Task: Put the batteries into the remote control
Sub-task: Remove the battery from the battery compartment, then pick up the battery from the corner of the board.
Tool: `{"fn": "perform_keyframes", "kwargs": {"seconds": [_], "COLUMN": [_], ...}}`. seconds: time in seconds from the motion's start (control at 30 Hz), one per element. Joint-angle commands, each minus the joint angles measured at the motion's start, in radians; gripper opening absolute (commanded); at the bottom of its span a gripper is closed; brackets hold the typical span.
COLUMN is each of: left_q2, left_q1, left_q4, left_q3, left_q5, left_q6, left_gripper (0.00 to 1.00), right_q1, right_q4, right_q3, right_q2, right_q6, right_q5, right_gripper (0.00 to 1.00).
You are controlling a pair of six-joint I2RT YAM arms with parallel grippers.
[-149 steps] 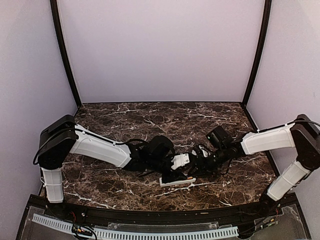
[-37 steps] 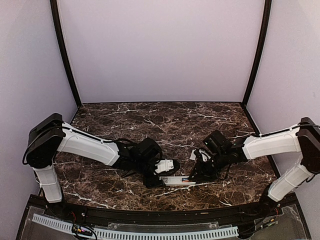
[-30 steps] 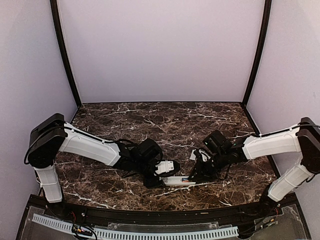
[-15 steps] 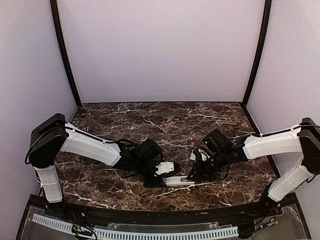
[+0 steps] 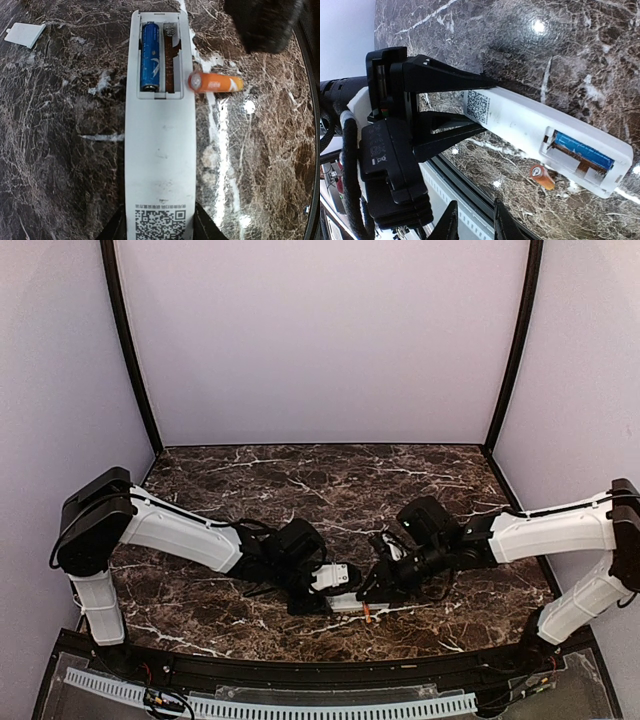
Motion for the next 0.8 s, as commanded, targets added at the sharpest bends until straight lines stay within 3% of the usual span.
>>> {"fn": "perform_keyframes", "kwargs": {"seconds": [0.0, 0.2, 0.37, 0.6, 0.77], "left_q2": [0.024, 0.014, -0.027, -0.192, -0.310], "left_q1": [0.005, 0.005, 0.011, 0.044, 0.064], "left_q4": [-0.036, -0.043, -0.052, -0.082, -0.139], "left_q3": [-0.007, -0.010, -0.013, -0.044, -0.070], "left_q5": [-0.056, -0.059, -0.069, -0.071, -0.096], "left_q6": [0.004, 0.002, -0.012, -0.088, -0.119], "left_gripper": [0.38, 0.40, 0.47, 0.61, 0.67], "right_q1": [0.045, 0.070, 0.100, 0.286, 0.368], "right_q4": [0.036, -0.049, -0.241, -0.273, -0.376], "right_q3": [0.007, 0.000, 0.056, 0.161, 0.349], "right_q2": [0.003, -0.065, -0.067, 0.121, 0.299], "right_q6": [0.048, 0.051, -0.097, -0.130, -0.199], "right_q5": [0.005, 0.091, 0.265, 0.440, 0.505], "right_gripper": [0.23, 0.23, 0.25, 0.44, 0.47]}}
